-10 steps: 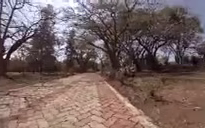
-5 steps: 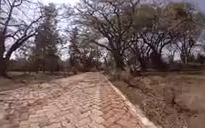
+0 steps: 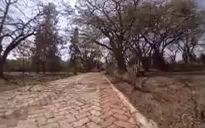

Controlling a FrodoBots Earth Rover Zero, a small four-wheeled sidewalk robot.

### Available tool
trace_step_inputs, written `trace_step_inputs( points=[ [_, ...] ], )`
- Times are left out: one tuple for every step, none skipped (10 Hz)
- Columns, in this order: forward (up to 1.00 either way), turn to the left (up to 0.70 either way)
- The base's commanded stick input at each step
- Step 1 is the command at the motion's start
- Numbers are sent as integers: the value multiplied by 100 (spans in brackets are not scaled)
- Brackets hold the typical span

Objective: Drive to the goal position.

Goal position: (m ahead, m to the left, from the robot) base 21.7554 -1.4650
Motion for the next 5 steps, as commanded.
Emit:
trace_step_inputs(
  points=[
    [100, 0],
    [100, 0],
    [100, 8],
    [100, 22],
    [100, 0]
  ],
)
